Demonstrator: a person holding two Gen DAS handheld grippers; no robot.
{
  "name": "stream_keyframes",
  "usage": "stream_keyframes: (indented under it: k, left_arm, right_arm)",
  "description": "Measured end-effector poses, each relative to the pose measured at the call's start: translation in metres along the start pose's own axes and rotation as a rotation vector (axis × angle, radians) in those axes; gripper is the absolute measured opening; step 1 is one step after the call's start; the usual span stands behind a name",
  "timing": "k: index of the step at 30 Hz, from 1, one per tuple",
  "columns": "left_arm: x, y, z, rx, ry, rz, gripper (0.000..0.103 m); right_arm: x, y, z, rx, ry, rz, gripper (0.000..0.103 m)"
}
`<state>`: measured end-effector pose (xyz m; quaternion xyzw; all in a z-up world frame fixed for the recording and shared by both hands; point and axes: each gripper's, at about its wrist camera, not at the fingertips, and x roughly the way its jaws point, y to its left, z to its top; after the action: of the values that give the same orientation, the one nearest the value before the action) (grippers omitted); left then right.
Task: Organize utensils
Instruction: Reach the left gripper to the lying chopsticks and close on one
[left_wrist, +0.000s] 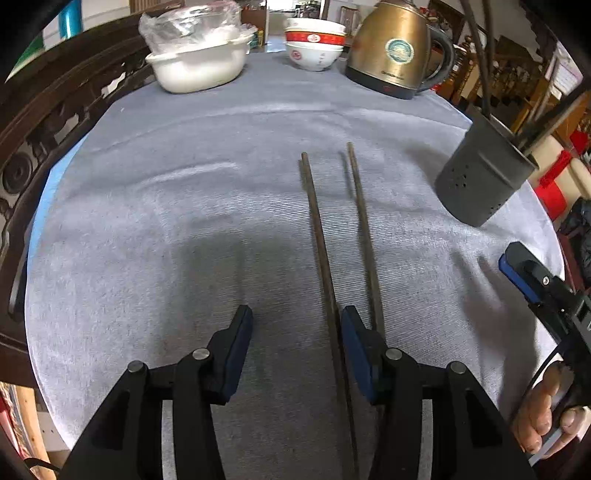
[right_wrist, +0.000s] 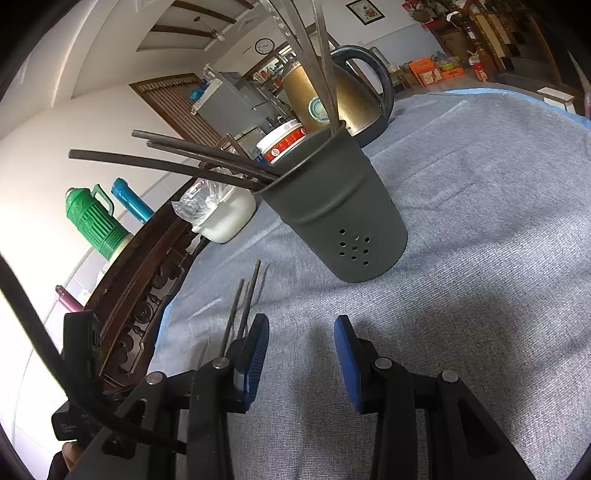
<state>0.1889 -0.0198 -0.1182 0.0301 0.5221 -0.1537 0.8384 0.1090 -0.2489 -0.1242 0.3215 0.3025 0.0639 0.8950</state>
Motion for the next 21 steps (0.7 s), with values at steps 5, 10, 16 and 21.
stream_keyframes:
  k: [5,10,16,21]
  left_arm:
    - [-0.002,0.006,0.005,-0.031,0.001,0.010,0.051]
    - [-0.002,0.001,0.009,-0.040,0.007,-0.001,0.051]
    - [0.000,-0.008,0.010,-0.037,0.015,-0.015,0.051]
    - [0.002,-0.009,0.010,-0.039,0.021,-0.031,0.050]
  right_arm:
    - [-0.001,0.000,0.000,-0.002,-0.001,0.008,0.040]
    - [-0.001,-0.001,0.000,-0.002,0.001,0.010,0.040]
    - [0.000,-0.001,0.000,-0.001,0.004,0.010,0.040]
    - [0.000,-0.001,0.000,0.000,0.008,0.007,0.040]
